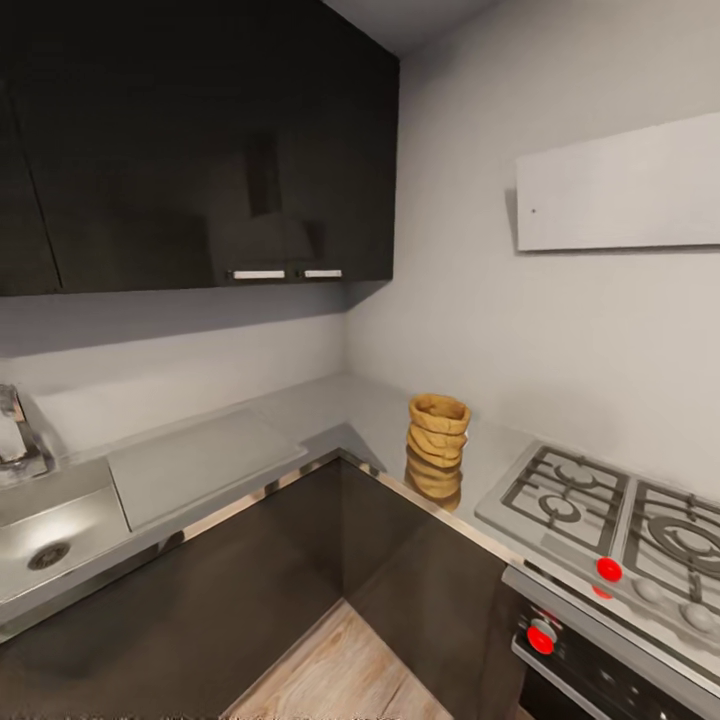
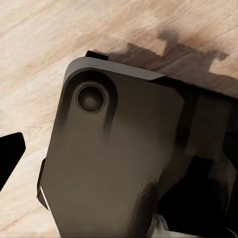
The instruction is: In the kitchen, take the popcorn bag from the countertop, put it into the microwave, and heat it until the popcorn is cooked so the cooked popcorn ends up inside the bag.
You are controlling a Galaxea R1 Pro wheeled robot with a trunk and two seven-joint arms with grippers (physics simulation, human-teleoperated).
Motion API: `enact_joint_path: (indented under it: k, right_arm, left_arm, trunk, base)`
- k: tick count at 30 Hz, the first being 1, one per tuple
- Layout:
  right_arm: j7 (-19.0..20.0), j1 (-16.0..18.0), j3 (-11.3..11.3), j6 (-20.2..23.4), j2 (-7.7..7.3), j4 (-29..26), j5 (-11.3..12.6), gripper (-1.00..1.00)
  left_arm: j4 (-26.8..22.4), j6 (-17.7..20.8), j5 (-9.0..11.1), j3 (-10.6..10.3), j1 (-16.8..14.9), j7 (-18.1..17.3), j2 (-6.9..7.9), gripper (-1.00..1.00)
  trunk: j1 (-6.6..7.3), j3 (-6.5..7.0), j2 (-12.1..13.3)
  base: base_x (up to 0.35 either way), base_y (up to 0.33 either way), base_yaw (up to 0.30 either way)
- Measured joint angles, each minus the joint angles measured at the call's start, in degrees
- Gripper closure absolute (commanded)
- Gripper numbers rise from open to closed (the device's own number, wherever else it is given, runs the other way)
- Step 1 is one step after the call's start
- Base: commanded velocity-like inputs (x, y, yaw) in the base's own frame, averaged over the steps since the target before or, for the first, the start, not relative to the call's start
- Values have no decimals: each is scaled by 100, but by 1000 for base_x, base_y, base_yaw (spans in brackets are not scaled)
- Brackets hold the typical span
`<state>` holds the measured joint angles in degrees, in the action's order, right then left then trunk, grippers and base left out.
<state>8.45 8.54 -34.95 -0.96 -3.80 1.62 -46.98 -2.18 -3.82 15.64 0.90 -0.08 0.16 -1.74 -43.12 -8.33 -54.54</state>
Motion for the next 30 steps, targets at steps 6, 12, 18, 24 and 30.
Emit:
enact_joint_path:
  k: [6, 12, 18, 24, 30]
  right_arm:
    - [0, 0, -13, 0, -18, 0, 40, -100]
    - [9, 0, -14, -7, -29, 0, 42, -100]
    - [16, 0, -16, -8, -36, 0, 42, -100]
    - [20, 0, -25, -69, -46, -2, 50, -100]
    - [20, 0, -26, -72, -46, -2, 51, -100]
  left_arm:
    - [-5, 0, 2, 0, 0, 0, 0, -100]
    - [-8, 0, 4, 0, 0, 0, 0, -100]
    - [-7, 0, 5, 3, 0, 0, 6, -100]
    - [-1, 0, 5, 6, 0, 0, 9, -100]
    - [-2, 0, 5, 7, 0, 0, 9, -100]
  trunk:
    - [0, -53, 0]
    - [0, -106, 0]
    - [0, -160, -1]
    - [0, -213, -1]
    - [0, -268, -1]
  base:
    - [0, 0, 128]
    - [0, 0, 80]
    - [0, 0, 39]
    - [0, 0, 0]
    - [0, 0, 0]
